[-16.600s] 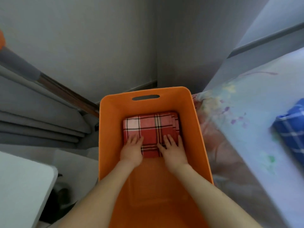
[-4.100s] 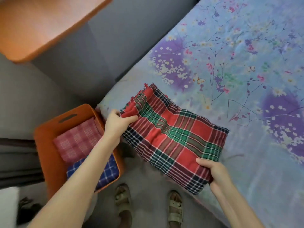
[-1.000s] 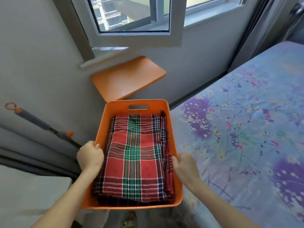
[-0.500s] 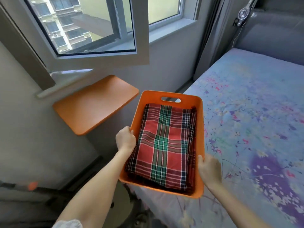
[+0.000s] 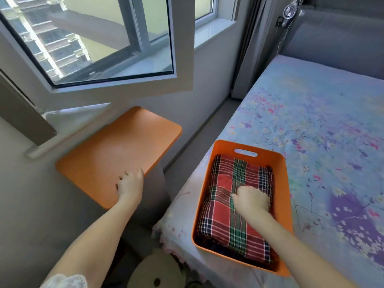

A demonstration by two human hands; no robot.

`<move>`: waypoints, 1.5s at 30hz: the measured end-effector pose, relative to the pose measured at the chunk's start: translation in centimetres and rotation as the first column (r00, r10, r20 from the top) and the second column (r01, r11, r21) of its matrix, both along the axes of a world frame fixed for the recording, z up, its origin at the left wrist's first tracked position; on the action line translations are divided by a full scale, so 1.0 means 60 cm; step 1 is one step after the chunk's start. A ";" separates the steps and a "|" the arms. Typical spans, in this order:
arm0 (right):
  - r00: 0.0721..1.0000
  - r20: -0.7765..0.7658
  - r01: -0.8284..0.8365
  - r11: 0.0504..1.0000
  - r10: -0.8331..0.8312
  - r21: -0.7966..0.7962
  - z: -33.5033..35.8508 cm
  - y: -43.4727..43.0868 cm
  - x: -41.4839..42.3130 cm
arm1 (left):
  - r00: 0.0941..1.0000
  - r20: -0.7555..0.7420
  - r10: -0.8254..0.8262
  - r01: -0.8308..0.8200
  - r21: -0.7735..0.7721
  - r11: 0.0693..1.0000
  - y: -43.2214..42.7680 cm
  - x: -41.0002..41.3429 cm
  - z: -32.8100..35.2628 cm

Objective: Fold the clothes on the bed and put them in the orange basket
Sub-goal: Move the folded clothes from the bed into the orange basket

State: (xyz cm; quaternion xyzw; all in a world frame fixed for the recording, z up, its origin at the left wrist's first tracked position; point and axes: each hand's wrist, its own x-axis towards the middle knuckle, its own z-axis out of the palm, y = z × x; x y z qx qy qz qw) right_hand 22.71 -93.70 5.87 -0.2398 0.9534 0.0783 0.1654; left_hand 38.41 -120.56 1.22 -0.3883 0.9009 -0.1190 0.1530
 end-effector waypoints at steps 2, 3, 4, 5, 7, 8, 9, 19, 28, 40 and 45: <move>0.981 0.189 0.018 0.966 0.031 -0.256 0.006 -0.060 0.038 | 0.991 0.082 -0.102 0.106 -0.042 0.993 -0.016 0.001 0.004; 0.950 0.304 0.055 0.923 0.068 -0.381 0.010 -0.087 0.058 | 0.983 0.096 -0.158 0.164 -0.061 0.985 -0.020 -0.003 0.008; 0.896 0.431 0.134 0.860 0.107 -0.492 0.017 -0.116 0.075 | 0.976 0.093 -0.199 0.206 -0.080 0.975 -0.018 -0.009 0.023; 0.808 0.575 0.279 0.775 0.129 -0.567 0.018 -0.144 0.087 | 0.966 0.064 -0.250 0.256 -0.114 0.960 -0.012 -0.017 0.043; 0.514 0.848 0.647 0.590 0.131 -0.484 0.020 -0.212 0.102 | 0.941 -0.069 -0.330 0.315 -0.166 0.934 0.003 -0.027 0.098; 0.344 0.924 0.783 0.492 0.167 -0.381 0.016 -0.248 0.103 | 0.917 -0.124 -0.379 0.357 -0.168 0.919 0.011 -0.029 0.120; 0.207 0.951 0.879 0.383 0.231 -0.285 0.015 -0.284 0.101 | 0.887 -0.182 -0.424 0.392 -0.189 0.901 0.017 -0.028 0.140; 0.297 0.946 0.953 0.026 0.126 -0.303 -0.004 -0.337 0.033 | 0.782 -0.622 0.042 0.188 0.298 0.936 -0.003 0.004 0.214; 0.342 0.918 0.923 0.109 0.200 -0.368 0.071 -0.037 -0.044 | 0.877 -0.448 0.175 0.079 0.493 0.866 -0.007 -0.035 0.163; 0.490 0.861 0.854 0.273 -0.140 -0.442 -0.036 0.243 -0.051 | 0.943 -0.324 0.081 0.180 0.698 0.693 0.186 -0.095 0.039; 0.672 0.689 0.721 0.452 -0.272 -0.525 -0.080 0.272 -0.057 | 0.971 -0.235 -0.029 0.176 0.632 0.755 0.201 -0.117 0.021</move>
